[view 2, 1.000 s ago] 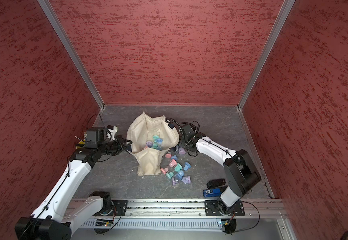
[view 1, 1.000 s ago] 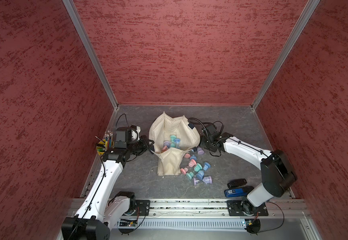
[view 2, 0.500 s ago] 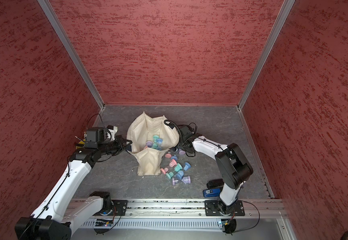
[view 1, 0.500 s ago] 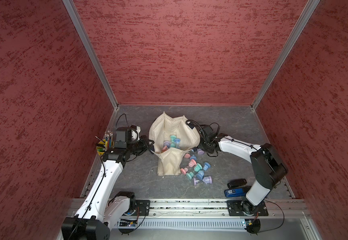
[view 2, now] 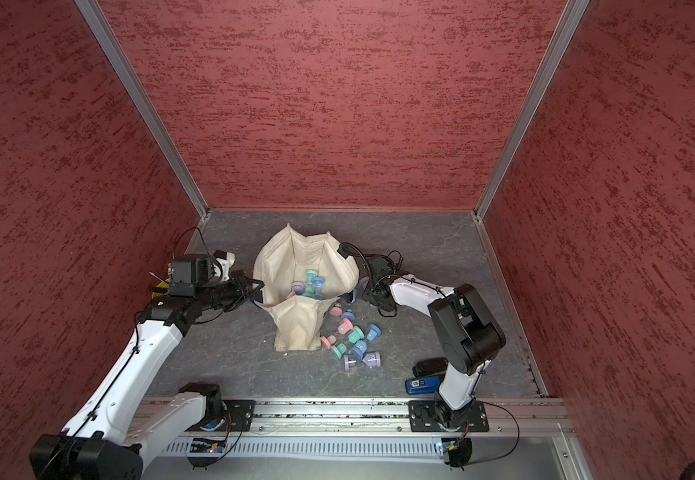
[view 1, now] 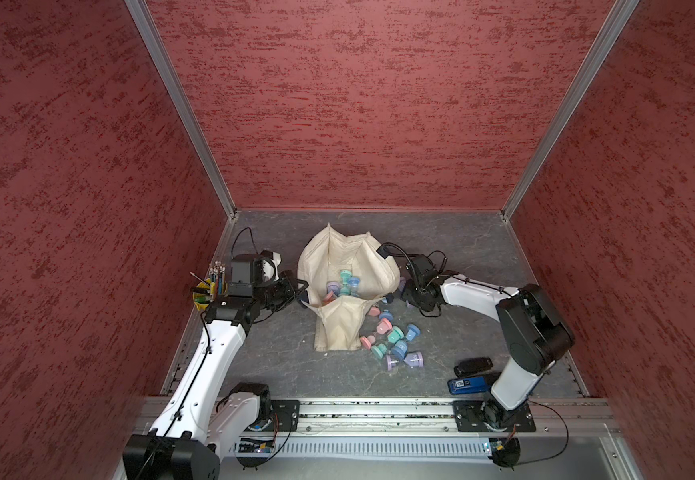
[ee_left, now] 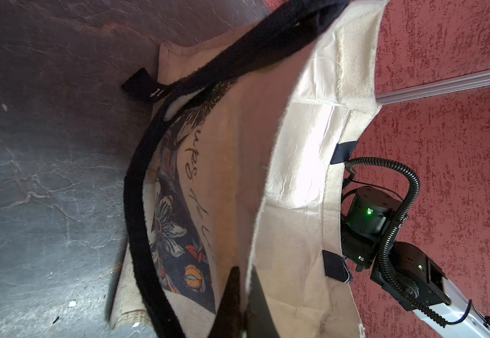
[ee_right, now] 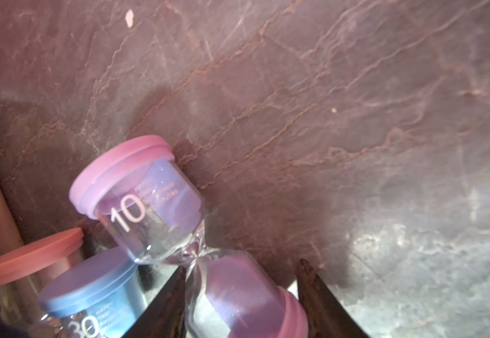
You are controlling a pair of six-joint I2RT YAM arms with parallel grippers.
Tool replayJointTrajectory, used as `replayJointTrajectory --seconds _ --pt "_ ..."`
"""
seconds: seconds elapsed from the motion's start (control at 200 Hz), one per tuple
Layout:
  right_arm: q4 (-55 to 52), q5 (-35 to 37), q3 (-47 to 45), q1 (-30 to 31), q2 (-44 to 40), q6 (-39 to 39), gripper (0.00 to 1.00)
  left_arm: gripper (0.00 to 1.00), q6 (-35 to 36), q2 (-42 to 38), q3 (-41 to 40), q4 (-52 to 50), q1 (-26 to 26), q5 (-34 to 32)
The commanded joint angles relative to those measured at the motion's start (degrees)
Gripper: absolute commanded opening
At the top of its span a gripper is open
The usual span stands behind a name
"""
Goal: Put the hourglass into the canvas bag
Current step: Pick up the hourglass from the center of the board.
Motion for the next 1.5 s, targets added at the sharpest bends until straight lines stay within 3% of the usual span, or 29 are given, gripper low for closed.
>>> replayJointTrajectory --seconds 0.0,0.676,1.002,1.262,1.493 --pt "-1.72 1.97 0.76 -0.63 1.38 -0.18 0.62 0.0 0.76 -0.7 -0.39 1.23 0.55 0.6" --pt "-9.88 8.54 10.49 -0.81 7.6 -8.06 0.78 0.0 0.98 -1.25 -0.68 1.23 1.09 0.99" --pt "-10.9 10.38 14.29 -2.01 9.7 -11.47 0.76 0.0 1.02 -1.12 -1.25 1.41 1.11 1.12" --pt "-7.21 7.53 12.1 -3.63 10.94 -12.01 0.64 0.01 1.0 -0.85 -1.05 1.52 1.17 1.12" --pt "-6.88 7.34 9.4 -4.36 8.38 -10.84 0.36 0.08 0.86 -0.61 -1.05 1.66 1.25 1.08"
